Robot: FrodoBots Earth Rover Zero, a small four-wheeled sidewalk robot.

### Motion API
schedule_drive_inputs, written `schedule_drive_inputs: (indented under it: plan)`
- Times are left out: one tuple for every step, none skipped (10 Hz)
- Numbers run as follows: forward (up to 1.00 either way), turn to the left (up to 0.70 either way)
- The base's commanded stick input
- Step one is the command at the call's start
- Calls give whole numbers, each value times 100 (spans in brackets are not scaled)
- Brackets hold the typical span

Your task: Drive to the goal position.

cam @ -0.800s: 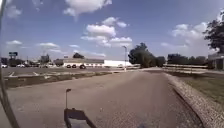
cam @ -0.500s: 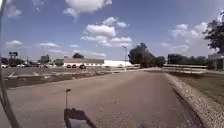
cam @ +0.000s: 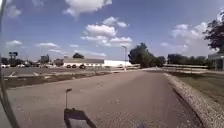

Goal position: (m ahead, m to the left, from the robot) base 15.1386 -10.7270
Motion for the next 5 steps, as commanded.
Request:
schedule_drive_inputs:
  plan:
    - [70, 0]
    - [70, 0]
    - [70, 0]
    - [70, 0]
    - [70, 0]
